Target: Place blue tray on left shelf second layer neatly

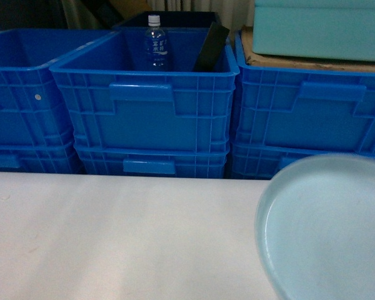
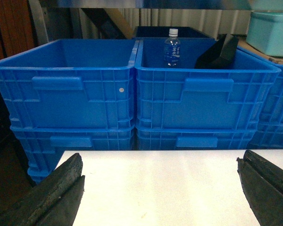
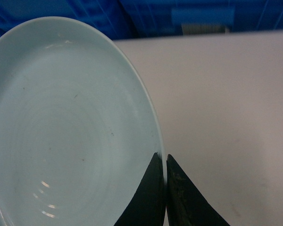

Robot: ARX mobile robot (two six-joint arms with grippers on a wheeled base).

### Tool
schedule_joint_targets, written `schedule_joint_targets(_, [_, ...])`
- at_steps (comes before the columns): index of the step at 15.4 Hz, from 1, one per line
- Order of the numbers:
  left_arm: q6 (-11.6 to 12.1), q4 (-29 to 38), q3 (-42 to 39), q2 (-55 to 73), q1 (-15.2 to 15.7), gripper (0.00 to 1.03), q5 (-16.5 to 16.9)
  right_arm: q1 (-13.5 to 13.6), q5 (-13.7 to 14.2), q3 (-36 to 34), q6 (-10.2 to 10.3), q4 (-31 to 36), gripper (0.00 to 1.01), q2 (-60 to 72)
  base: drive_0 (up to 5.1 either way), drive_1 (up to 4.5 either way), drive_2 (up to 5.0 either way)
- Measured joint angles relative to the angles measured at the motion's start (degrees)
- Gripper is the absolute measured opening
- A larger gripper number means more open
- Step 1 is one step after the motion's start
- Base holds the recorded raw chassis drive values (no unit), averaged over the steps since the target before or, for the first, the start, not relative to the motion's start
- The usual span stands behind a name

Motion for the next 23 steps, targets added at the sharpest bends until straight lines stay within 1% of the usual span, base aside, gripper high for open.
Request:
schedule_joint_targets(1, [0.0,0.0,0.0,0.0,0.0,0.98,0.0,-3.2,-2.8,0.6,-5.1,-6.1,0.02,-9.4,0.0,0.0,0.0])
schedule_joint_targets(2, [0.0,0.0,0.0,0.0,0.0,0.98,-0.1,-8.0,-5.6,0.6,-10.7,-11.8,0.02,-18.7,0.0,0.0,0.0])
schedule_joint_targets(3, [0.0,0.0,0.0,0.0,0.0,0.98,0.0,-16.8,-9.6,-1.2,-17.5,-8.8,0.02,-33.7,0.0,0.0,0.0])
schedule_joint_targets(4, [0.0,0.0,0.0,0.0,0.0,0.98,0.0,-17.0,-8.5,-6.7,-14.1,-4.7,0.02,-46.5,0.0,0.0,0.0])
schedule_joint_targets(5, [0.0,0.0,0.0,0.0,0.0,0.98,0.0,-8.2,-1.0,-11.3,-12.2,-3.1,0.02,-46.1,0.0,0.0,0.0])
schedule_joint_targets(6, [0.0,0.0,0.0,0.0,0.0,0.98,0.0,3.0,10.4,-11.6,-10.6,2.9,0.02,-41.8,0.0,0.0,0.0])
schedule_joint_targets(7, [0.0,0.0,0.0,0.0,0.0,0.98,0.0,7.1,14.6,-11.9,-10.3,5.6,0.02,-39.9,0.0,0.0,0.0])
schedule_joint_targets(8, [0.0,0.0,0.0,0.0,0.0,0.98,0.0,9.1,17.0,-12.2,-9.8,8.0,0.02,-38.0,0.0,0.0,0.0])
schedule_joint_targets(9, [0.0,0.0,0.0,0.0,0.0,0.98,0.0,8.7,17.5,-12.2,-9.6,8.6,0.02,-37.0,0.0,0.0,0.0])
schedule_joint_targets(11, [0.0,0.0,0.0,0.0,0.0,0.98,0.0,8.0,17.5,-12.4,-9.6,8.4,0.02,-37.1,0.0,0.0,0.0])
schedule_joint_targets(16, [0.0,0.0,0.0,0.0,0.0,0.98,0.0,6.3,17.0,-12.9,-9.6,7.5,0.02,-38.1,0.0,0.0,0.0])
schedule_joint_targets(18, [0.0,0.0,0.0,0.0,0.0,0.98,0.0,5.7,16.2,-12.9,-9.6,7.0,0.02,-38.9,0.0,0.0,0.0])
schedule_joint_targets(19, [0.0,0.0,0.0,0.0,0.0,0.98,0.0,5.3,15.4,-13.0,-9.5,6.8,0.02,-39.6,0.0,0.0,0.0])
schedule_joint_targets(20, [0.0,0.0,0.0,0.0,0.0,0.98,0.0,4.3,13.6,-13.5,-8.9,8.2,0.02,-40.7,0.0,0.0,0.0])
schedule_joint_targets(21, [0.0,0.0,0.0,0.0,0.0,0.98,0.0,4.4,13.5,-14.2,-8.7,10.8,0.02,-41.4,0.0,0.0,0.0])
schedule_joint_targets(23, [0.0,0.0,0.0,0.0,0.0,0.98,0.0,4.4,13.4,-14.2,-8.5,10.8,0.02,-41.4,0.0,0.0,0.0])
